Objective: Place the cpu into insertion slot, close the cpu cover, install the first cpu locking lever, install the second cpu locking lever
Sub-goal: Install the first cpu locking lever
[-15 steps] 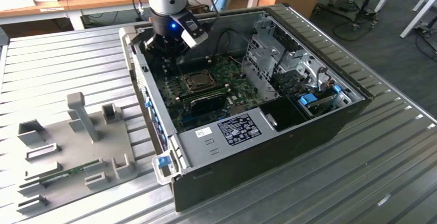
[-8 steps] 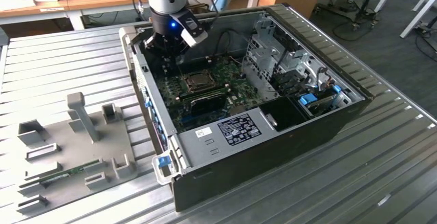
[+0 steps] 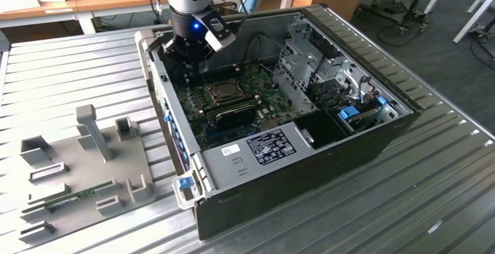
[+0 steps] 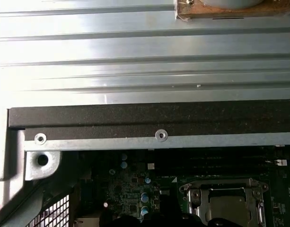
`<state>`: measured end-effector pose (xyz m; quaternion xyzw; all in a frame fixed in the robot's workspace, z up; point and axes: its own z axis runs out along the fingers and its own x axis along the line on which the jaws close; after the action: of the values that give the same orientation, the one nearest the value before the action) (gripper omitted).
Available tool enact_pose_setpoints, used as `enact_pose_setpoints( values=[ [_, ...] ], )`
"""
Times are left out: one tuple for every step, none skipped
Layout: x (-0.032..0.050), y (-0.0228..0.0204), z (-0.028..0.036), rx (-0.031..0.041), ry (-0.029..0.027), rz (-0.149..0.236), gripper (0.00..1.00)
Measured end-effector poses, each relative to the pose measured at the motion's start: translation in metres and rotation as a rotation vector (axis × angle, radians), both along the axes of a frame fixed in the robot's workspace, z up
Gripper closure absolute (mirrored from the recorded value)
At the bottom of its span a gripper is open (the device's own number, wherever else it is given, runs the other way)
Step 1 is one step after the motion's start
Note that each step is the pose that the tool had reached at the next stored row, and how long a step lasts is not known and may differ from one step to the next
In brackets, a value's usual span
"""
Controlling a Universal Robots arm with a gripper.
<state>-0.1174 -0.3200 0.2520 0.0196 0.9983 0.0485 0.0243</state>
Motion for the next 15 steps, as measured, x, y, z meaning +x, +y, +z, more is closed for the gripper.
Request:
enact_pose_setpoints(
  values=[
    [0.0000,0.0001,0.0000,0.0015,0.0000,0.000,0.89],
    [0.0001,0.0002,-0.0001,0.0030,-0.0001,0.000,0.89],
    [0.0001,0.0004,-0.0001,0.0041,-0.0001,0.000,0.89],
    [0.0001,0.0007,0.0000,0.0051,-0.0001,0.000,0.89],
    [0.0001,0.0010,0.0000,0.0063,-0.0001,0.000,0.89],
    [0.0001,0.0013,0.0000,0.0079,-0.0001,0.000,0.89],
    [0.0002,0.0018,-0.0001,0.0093,-0.0002,0.000,0.89],
    [0.0002,0.0022,-0.0001,0.0108,-0.0002,0.000,0.89],
    [0.0003,0.0025,-0.0001,0.0121,-0.0002,0.000,0.89],
    [0.0004,0.0026,-0.0001,0.0132,-0.0004,0.000,0.89],
    [0.0006,0.0026,-0.0002,0.0140,-0.0003,0.000,0.89],
    [0.0011,0.0026,-0.0001,0.0145,-0.0003,0.000,0.89],
    [0.0020,0.0027,-0.0001,0.0151,-0.0002,0.000,0.89],
    [0.0044,0.0027,-0.0002,0.0164,-0.0003,0.000,0.89],
    [0.0061,0.0026,-0.0002,0.0169,-0.0002,0.000,0.89]
  ],
)
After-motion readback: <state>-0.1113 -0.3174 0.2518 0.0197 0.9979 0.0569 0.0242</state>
